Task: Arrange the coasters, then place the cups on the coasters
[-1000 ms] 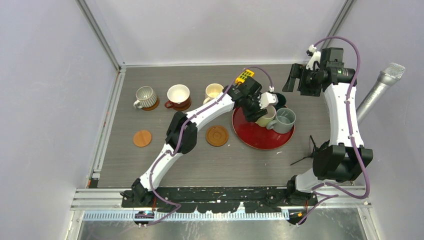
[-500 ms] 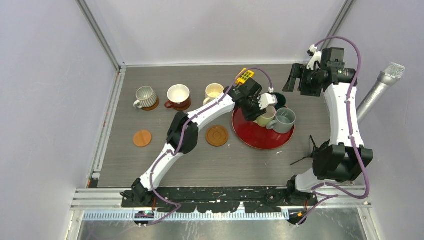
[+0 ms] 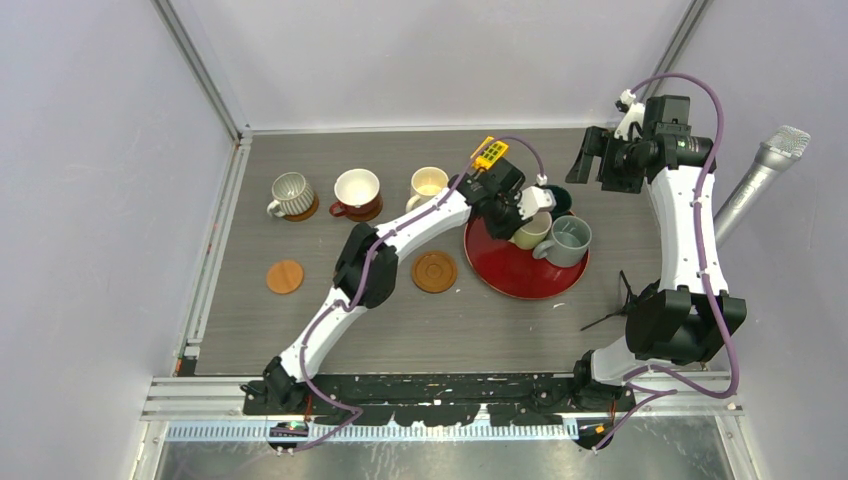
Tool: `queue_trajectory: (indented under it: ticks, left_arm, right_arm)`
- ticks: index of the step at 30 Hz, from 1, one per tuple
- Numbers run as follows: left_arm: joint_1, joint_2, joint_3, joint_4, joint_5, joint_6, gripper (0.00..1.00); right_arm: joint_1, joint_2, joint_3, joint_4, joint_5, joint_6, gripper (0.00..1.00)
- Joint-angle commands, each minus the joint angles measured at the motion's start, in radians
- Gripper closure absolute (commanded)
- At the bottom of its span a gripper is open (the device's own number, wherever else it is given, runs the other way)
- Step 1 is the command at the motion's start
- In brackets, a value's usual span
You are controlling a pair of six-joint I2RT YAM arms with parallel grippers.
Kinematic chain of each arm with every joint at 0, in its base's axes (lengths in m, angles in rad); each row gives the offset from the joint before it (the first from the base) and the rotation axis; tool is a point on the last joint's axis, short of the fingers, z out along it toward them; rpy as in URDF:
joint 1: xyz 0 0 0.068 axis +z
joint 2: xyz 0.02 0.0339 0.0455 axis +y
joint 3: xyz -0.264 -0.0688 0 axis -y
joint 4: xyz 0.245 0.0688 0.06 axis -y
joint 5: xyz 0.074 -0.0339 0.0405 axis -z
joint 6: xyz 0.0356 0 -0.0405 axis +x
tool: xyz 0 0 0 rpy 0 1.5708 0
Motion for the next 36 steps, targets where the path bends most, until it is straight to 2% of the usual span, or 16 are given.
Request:
queue_trajectory:
  ticks: [1, 7, 16, 20, 25, 32, 36]
  left_arm:
    - [0.0, -0.108, -0.097, 0.058, -0.052, -0.018, 1.0]
    - [0.011, -0.26, -0.331, 0.248, -0.042, -0.053, 1.0]
    - [0.03, -0.388, -0.467, 0.434, 0.028, -0.121, 1.0]
    - [0.048, -0.465, -0.505, 0.452, 0.058, -0.151, 1.0]
    - [0.122, -0.588, -0.591, 0.441, 0.153, -0.174, 1.0]
    - [0.298, -0.743, -0.645, 0.322, 0.277, -0.158, 1.0]
    - [0.399, -0.809, -0.677, 0.275, 0.275, -0.151, 1.0]
  right_arm:
    - [-0.005, -0.008, 0.031, 0.028, -0.028, 0.013, 0.14]
    - [-0.004, -0.008, 0.03, 0.027, -0.043, 0.016, 0.14]
    - [-0.004, -0.009, 0.026, 0.024, -0.055, 0.015, 0.14]
    - [-0.005, -0.011, 0.028, 0.022, -0.066, 0.01, 0.14]
    - [-0.004, -0.014, 0.022, 0.02, -0.092, -0.001, 0.14]
    - [-0.002, 0.0, 0.002, 0.031, -0.159, 0.001, 0.14]
    - [0.008, 0.014, 0.003, 0.043, -0.177, 0.011, 0.14]
